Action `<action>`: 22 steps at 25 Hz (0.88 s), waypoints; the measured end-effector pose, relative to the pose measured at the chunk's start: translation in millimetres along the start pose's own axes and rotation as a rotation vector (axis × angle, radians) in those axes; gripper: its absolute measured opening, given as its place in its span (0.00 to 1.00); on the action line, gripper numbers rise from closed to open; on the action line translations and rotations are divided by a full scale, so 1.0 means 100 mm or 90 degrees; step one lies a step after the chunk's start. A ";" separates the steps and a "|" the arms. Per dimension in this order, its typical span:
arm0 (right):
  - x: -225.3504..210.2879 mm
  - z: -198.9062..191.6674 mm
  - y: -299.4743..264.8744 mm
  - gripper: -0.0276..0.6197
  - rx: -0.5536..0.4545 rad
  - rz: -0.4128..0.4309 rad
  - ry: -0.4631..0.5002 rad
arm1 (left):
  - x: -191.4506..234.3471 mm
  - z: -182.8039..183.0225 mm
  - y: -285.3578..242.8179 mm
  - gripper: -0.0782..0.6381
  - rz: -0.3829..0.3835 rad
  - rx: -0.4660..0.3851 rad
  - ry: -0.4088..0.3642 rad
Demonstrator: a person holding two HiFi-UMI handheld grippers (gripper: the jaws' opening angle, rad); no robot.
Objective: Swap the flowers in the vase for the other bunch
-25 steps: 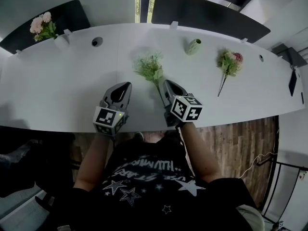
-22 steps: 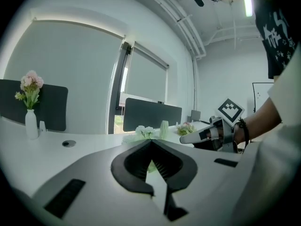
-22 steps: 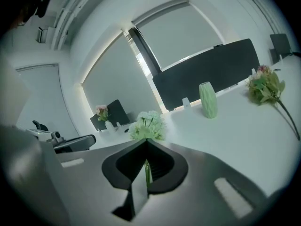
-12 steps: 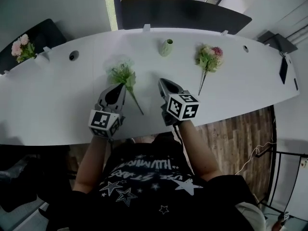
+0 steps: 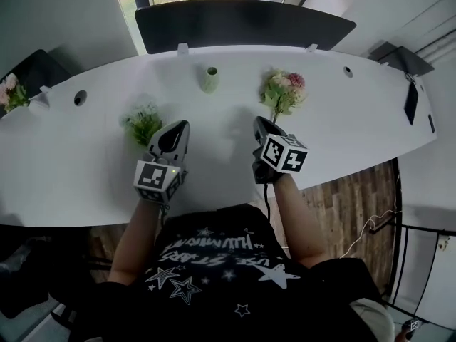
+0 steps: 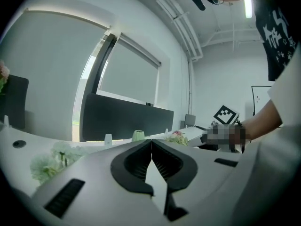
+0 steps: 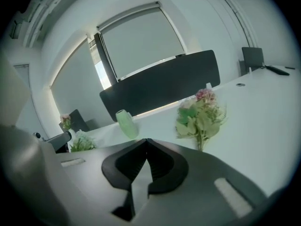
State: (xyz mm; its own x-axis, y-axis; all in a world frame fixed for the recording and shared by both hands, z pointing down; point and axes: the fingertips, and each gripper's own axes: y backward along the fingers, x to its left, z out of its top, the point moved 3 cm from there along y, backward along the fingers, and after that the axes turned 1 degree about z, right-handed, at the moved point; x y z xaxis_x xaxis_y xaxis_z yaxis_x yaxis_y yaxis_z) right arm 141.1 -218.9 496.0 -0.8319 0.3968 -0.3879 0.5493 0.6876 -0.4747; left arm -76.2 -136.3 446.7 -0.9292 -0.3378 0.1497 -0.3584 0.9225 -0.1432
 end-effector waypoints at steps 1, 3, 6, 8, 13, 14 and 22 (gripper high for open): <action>-0.12 0.02 0.01 0.05 0.005 -0.011 -0.005 | -0.04 -0.02 -0.08 0.12 -0.001 0.005 0.002; -0.34 0.04 0.02 0.05 0.018 -0.032 -0.016 | -0.11 -0.07 -0.22 0.12 0.000 0.015 0.004; -0.65 0.04 0.03 0.05 0.041 -0.071 -0.034 | -0.17 -0.11 -0.40 0.12 0.008 0.019 0.004; -0.83 0.03 0.04 0.05 0.058 -0.090 -0.047 | -0.22 -0.09 -0.49 0.12 0.024 0.027 0.018; -1.09 0.00 -0.07 0.23 0.121 -0.066 -0.110 | -0.35 -0.21 -0.66 0.12 0.037 0.041 0.028; -1.13 -0.02 -0.11 0.27 0.140 -0.063 -0.118 | -0.37 -0.22 -0.69 0.12 0.040 0.041 0.026; -1.38 -0.10 -0.36 0.39 0.219 -0.061 -0.179 | -0.39 -0.19 -0.78 0.12 0.095 0.039 0.048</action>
State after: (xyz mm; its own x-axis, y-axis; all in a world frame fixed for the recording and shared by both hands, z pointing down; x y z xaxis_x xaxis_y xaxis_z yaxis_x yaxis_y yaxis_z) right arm 235.2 -292.5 574.7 -0.8529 0.1285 -0.5060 0.5044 0.4527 -0.7353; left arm -10.4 -191.8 470.2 -0.9641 -0.1805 0.1946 -0.2234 0.9477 -0.2279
